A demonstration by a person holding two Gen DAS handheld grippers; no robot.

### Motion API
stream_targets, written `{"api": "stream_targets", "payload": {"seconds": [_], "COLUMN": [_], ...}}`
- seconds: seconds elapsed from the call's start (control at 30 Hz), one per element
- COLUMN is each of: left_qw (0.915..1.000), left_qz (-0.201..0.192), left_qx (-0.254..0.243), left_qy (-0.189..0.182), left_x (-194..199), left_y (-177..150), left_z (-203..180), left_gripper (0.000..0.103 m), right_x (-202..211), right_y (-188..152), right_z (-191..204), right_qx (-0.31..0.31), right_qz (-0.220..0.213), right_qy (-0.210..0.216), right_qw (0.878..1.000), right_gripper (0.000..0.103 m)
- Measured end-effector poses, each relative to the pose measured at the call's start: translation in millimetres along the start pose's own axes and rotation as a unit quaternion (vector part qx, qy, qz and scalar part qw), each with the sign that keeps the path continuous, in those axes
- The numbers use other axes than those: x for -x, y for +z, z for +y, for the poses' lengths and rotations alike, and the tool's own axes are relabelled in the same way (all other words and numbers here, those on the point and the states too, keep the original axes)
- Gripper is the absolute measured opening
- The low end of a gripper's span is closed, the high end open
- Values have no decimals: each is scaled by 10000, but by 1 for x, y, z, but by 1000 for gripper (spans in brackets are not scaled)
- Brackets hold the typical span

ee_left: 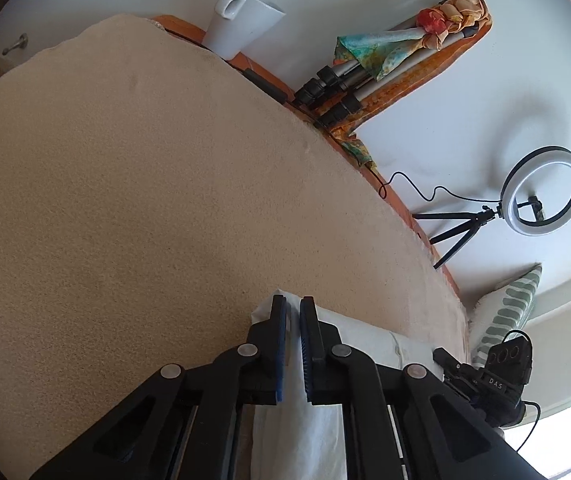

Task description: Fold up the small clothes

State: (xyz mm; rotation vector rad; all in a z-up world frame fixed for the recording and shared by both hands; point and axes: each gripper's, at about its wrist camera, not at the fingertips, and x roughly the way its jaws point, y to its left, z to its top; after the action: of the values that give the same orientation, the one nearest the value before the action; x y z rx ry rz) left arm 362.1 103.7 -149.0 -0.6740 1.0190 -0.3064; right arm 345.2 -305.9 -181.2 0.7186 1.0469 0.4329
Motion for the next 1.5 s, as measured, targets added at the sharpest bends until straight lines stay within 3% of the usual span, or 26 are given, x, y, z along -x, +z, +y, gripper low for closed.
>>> {"api": "stream_targets", "payload": {"seconds": [0.1, 0.17, 0.2, 0.3, 0.4, 0.5, 0.63, 0.73, 0.83, 0.93, 1.0, 1.13, 1.2, 1.27, 1.4, 1.5], "left_qw": [9986, 9982, 9984, 9984, 9930, 9835, 9748, 9695, 9746, 9761, 9819, 9791, 9789, 9784, 9715, 9710], "left_qz": [-306, -386, -386, -232, -82, 34, 171, 299, 391, 468, 391, 53, 61, 190, 481, 618], "left_qx": [-219, -301, -319, -519, -1177, -1774, -2050, -2126, -2002, -1953, -1675, -1937, -1996, -2036, -2263, -2211], "left_qy": [384, 341, 255, -39, 60, 362, 863, 1179, 928, 837, 793, 620, 421, 295, 511, 669], "left_x": [15, 26, 31, 39, 34, 21, 2, -11, -18, -14, -6, 8, 3, -9, -39, -54], "left_y": [4, 5, 4, -6, -23, -39, -49, -51, -53, -49, -43, -34, -32, -32, -39, -41], "left_z": [-1, -4, -6, -22, -52, -73, -74, -61, -42, -39, -41, -72, -88, -100, -110, -101], "left_gripper": [0, 0, 0, 6, 13, 20, 21, 18, 17, 12, 10, 14, 17, 17, 17, 17], "right_x": [2, 9, 14, 29, 29, 14, -16, -32, -44, -51, -47, -31, -30, -36, -58, -71], "right_y": [-1, -1, -1, -3, -18, -38, -50, -51, -54, -57, -53, -47, -47, -48, -50, -49], "right_z": [6, 9, 11, 23, 53, 80, 94, 87, 77, 71, 69, 86, 98, 106, 112, 106], "right_qx": [305, 474, 531, 756, 1437, 2092, 2422, 2268, 2214, 2414, 2251, 2258, 2405, 2450, 2571, 2467], "right_qz": [-150, -347, -407, -517, -368, -197, 83, 284, 465, 549, 600, 348, 259, 235, 323, 477], "right_qy": [-758, -1281, -1314, -983, -716, -812, -1001, -1122, -1283, -1414, -1313, -1150, -1024, -940, -1060, -1106], "right_qw": [9965, 9900, 9891, 9909, 9863, 9743, 9650, 9671, 9656, 9585, 9636, 9667, 9649, 9647, 9600, 9616], "right_gripper": [5, 5, 5, 5, 5, 5, 10, 11, 10, 1, 1, 12, 20, 20, 20, 20]}}
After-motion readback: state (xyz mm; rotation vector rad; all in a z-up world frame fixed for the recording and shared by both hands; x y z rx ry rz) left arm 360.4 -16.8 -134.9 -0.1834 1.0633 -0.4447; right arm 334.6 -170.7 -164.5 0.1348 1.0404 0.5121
